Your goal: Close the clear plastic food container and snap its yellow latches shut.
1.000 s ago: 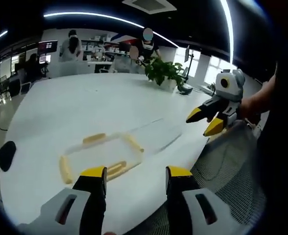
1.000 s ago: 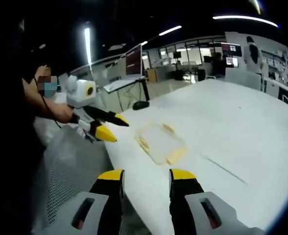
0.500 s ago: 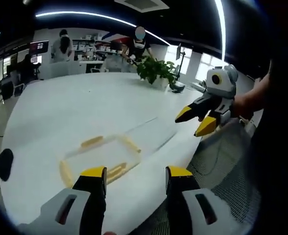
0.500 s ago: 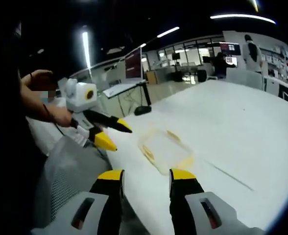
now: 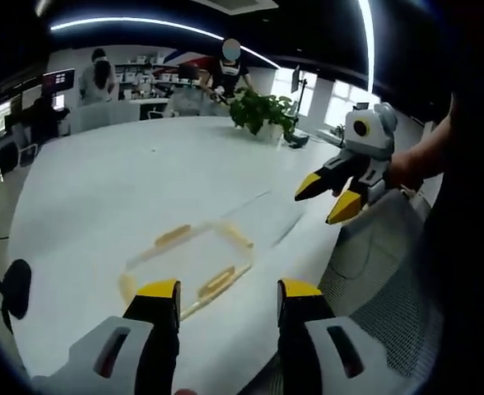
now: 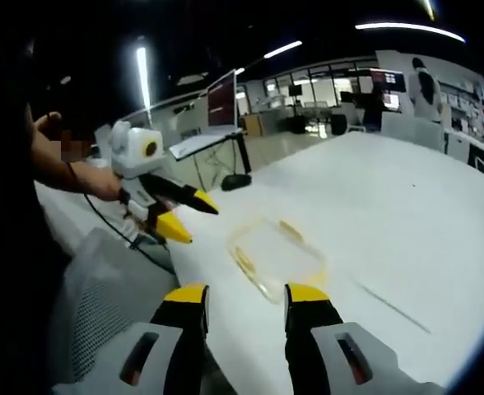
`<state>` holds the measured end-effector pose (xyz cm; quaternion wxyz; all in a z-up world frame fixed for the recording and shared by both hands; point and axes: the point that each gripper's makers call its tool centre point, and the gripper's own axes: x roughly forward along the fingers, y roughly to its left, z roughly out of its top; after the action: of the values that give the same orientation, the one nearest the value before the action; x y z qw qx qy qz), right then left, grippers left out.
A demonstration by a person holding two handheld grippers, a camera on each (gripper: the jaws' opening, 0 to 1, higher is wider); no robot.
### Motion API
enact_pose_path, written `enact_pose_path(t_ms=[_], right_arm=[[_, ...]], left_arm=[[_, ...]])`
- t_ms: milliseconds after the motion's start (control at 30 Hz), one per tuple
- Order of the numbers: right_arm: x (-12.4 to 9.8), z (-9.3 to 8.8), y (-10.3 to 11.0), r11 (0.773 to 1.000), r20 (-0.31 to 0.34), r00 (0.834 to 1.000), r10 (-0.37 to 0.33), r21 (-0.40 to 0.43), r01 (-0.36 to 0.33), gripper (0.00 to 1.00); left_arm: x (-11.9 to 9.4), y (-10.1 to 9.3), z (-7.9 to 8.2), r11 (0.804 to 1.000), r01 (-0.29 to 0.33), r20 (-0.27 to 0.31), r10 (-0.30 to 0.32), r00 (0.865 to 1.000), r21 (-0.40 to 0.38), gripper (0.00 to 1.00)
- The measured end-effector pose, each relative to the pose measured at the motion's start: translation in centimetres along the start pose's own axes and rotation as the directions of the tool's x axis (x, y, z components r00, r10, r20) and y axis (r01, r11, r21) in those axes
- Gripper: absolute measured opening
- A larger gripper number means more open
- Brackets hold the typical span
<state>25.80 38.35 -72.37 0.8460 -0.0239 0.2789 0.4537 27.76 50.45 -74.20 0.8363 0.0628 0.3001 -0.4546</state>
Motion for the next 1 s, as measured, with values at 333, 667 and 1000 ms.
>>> enact_pose_path(t_ms=[333,667,1000], right_arm=[[1.3,0.3,-0.5,1.0,-0.009,1.0,-0.003,0.005,0.003,0.35],[2.6,0.3,-0.7,1.0,-0.047,0.999,-0.002,-0.025,0.001,0.36],[4.1,-0.1,-1.2,0.997,-0.099,0.995,-0.016,-0.081,0.008,0.36]], left_arm=[[0.4,1.0,0.0,0.998,0.056,-0.024,-0.056,0.998,0.014,0.46],[0.5,2.6,-0.4,0.996,0.081,-0.055,-0.08,0.995,0.025,0.46],[0.7,2.9,-0.9,0.991,0.12,-0.081,-0.114,0.99,0.062,0.47]])
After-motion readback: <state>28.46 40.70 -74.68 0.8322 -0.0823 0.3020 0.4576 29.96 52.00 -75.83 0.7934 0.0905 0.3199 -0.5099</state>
